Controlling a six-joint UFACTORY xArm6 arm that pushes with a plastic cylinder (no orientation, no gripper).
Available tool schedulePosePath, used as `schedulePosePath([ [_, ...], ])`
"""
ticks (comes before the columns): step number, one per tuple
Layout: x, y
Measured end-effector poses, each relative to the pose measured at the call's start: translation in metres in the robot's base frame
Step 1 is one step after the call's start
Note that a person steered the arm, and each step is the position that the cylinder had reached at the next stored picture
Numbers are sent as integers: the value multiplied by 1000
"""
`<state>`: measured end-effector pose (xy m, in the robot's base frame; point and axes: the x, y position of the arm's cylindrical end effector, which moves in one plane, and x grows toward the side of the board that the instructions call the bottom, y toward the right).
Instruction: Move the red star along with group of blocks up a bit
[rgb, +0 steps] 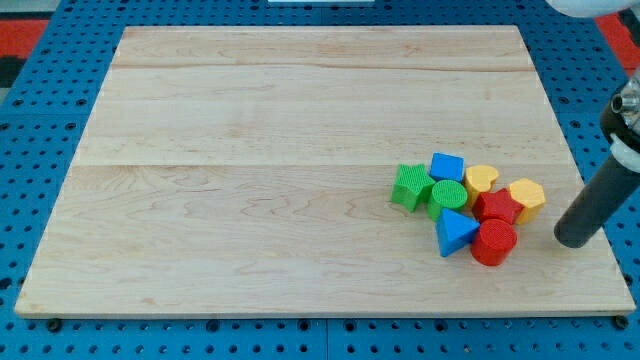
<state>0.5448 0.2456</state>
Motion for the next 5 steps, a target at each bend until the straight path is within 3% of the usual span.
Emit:
schedulePosePath([
  [5,-33,-76],
])
